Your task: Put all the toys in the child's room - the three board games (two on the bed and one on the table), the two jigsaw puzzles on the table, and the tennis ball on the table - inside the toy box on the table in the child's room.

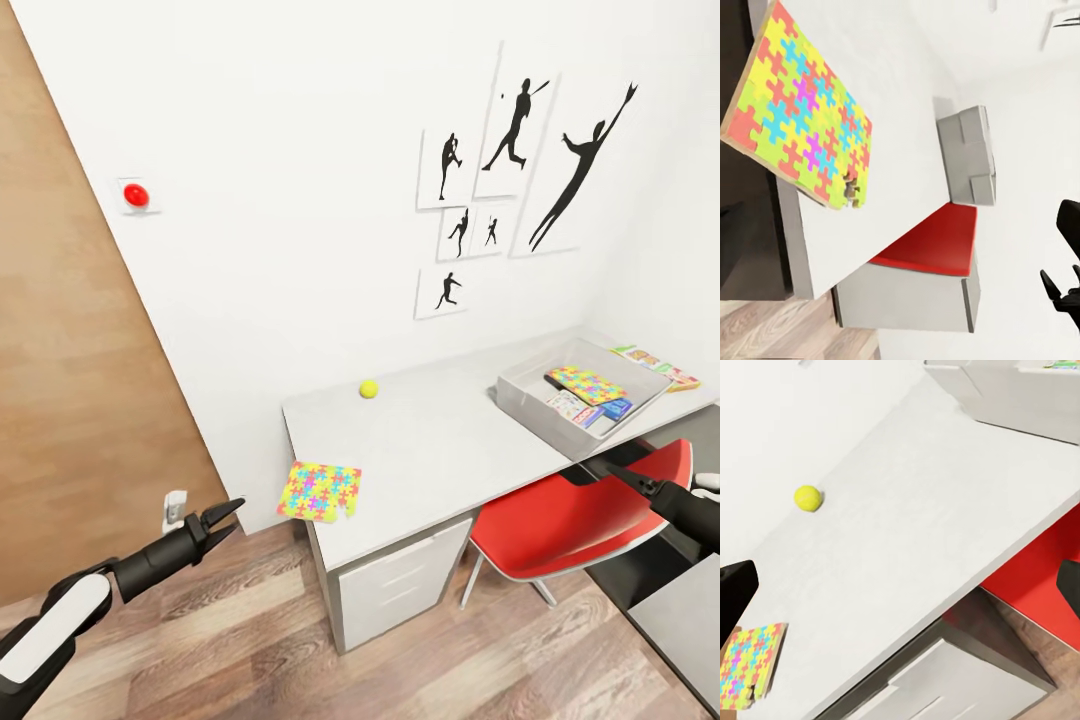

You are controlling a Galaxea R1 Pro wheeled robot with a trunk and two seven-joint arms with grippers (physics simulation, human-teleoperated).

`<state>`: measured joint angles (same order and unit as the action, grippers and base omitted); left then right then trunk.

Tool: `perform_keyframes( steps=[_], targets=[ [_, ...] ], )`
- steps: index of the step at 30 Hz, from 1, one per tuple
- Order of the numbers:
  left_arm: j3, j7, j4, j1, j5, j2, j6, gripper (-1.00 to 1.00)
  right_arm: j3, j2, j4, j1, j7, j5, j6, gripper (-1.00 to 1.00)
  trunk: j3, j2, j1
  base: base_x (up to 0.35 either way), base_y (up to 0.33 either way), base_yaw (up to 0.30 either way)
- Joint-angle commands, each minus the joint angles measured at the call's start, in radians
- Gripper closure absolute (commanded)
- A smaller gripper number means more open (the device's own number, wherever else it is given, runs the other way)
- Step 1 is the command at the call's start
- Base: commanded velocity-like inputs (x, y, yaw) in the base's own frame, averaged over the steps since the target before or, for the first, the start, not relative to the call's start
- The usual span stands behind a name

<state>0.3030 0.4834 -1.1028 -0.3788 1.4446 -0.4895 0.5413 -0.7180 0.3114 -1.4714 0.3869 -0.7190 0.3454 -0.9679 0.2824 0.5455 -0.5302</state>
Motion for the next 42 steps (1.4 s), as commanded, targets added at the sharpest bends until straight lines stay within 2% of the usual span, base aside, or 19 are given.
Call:
perform_keyframes(
  steps=[1, 14, 19, 23, 24, 27, 28, 30, 33, 35, 36, 38, 42],
  targets=[
    [0.002, 0.001, 0.014, -0.001, 0.01, -0.001, 0.005, -1.0, -0.001, 0.0, 0.0, 0.001, -0.008, -0.003, -0.005, -1.0, 0.002, 0.002, 0.0, 0.0, 0.0, 0.0],
    [0.006, 0.002, 0.104, -0.001, 0.01, 0.001, 0.002, -1.0, -0.003, 0.002, -0.001, 0.001, -0.038, -0.004, -0.005, -1.0, 0.002, 0.002, 0.0, 0.0, 0.0, 0.0],
    [0.008, 0.001, 0.127, -0.001, 0.01, 0.001, 0.002, -1.0, -0.003, 0.017, -0.001, 0.001, -0.043, -0.004, -0.004, -1.0, 0.002, 0.002, 0.0, 0.0, 0.0, 0.0],
    [0.01, 0.001, 0.148, -0.001, 0.01, 0.003, 0.002, -1.0, -0.004, 0.048, -0.001, 0.001, -0.045, -0.005, -0.004, -1.0, 0.002, 0.002, 0.0, 0.0, 0.0, 0.0],
    [0.01, 0.001, 0.148, -0.001, 0.01, 0.003, 0.002, -1.0, -0.004, 0.048, -0.001, 0.001, -0.045, -0.005, -0.004, -1.0, 0.002, 0.002, 0.0, 0.0, 0.0, 0.0],
    [0.009, 0.001, 0.16, -0.001, 0.01, 0.004, 0.002, -1.0, -0.005, 0.076, -0.001, 0.001, -0.046, -0.005, -0.003, -1.0, 0.002, 0.002, 0.0, 0.0, 0.0, 0.0],
    [0.009, 0.001, 0.16, -0.001, 0.01, 0.004, 0.002, -1.0, -0.005, 0.076, -0.001, 0.001, -0.046, -0.005, -0.003, -1.0, 0.002, 0.002, 0.0, 0.0, 0.0, 0.0],
    [0.007, 0.001, 0.165, -0.001, 0.01, 0.004, 0.002, -1.0, -0.005, 0.102, -0.001, 0.001, -0.046, -0.005, -0.003, -1.0, 0.002, 0.002, 0.0, 0.0, 0.0, 0.0],
    [0.007, 0.001, 0.167, -0.001, 0.01, 0.004, 0.002, -1.0, -0.005, 0.116, -0.001, 0.001, -0.046, -0.005, -0.003, -1.0, 0.002, 0.002, 0.0, 0.0, 0.0, 0.0],
    [0.006, 0.001, 0.17, -0.001, 0.01, 0.004, 0.002, -1.0, -0.006, 0.143, -0.001, 0.001, -0.046, -0.004, -0.003, -1.0, 0.002, 0.002, 0.0, 0.0, 0.0, 0.0],
    [0.006, 0.001, 0.17, -0.001, 0.01, 0.004, 0.002, -1.0, -0.006, 0.143, -0.001, 0.001, -0.046, -0.004, -0.003, -1.0, 0.002, 0.002, 0.0, 0.0, 0.0, 0.0],
    [0.006, 0.001, 0.172, -0.002, 0.01, 0.005, 0.001, -1.0, -0.006, 0.168, -0.001, 0.001, -0.046, -0.004, -0.004, -1.0, 0.002, 0.002, 0.0, 0.0, 0.0, 0.0],
    [0.006, 0.001, 0.173, -0.002, 0.01, 0.004, 0.002, -1.0, -0.006, 0.185, -0.001, 0.001, -0.045, -0.004, -0.004, -1.0, 0.002, 0.002, 0.0, 0.0, 0.0, 0.0]
  ],
)
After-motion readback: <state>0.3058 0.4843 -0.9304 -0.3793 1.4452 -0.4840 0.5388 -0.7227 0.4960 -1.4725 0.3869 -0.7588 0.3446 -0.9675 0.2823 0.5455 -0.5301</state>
